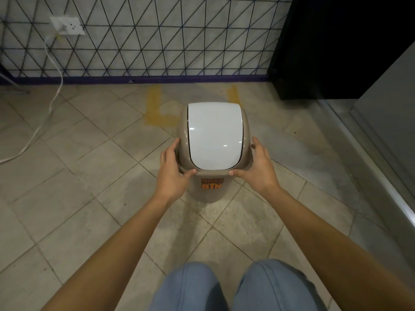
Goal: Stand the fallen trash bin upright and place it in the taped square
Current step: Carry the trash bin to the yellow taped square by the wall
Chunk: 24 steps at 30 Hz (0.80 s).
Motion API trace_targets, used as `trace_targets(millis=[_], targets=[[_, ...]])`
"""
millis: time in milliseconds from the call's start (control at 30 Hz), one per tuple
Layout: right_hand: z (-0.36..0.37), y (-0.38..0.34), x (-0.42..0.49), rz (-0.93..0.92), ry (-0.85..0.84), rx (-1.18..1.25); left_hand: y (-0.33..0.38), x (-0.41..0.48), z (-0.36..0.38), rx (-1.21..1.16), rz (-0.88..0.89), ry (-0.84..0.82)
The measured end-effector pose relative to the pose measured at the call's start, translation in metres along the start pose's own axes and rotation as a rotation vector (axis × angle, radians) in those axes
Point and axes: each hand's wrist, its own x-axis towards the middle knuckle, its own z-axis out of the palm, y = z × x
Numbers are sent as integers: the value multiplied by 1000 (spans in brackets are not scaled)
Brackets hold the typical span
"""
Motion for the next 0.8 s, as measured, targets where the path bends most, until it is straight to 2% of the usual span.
trace_targets(millis=[100, 200, 800], targets=[[1, 5, 3, 92, -23, 45, 0, 6, -2, -175, -163, -14], [-1, 6, 8, 106, -64, 62, -3, 8, -2, -253, -247, -29], [-5, 8, 55, 111, -173, 234, -9, 46, 7, -298, -320, 22]])
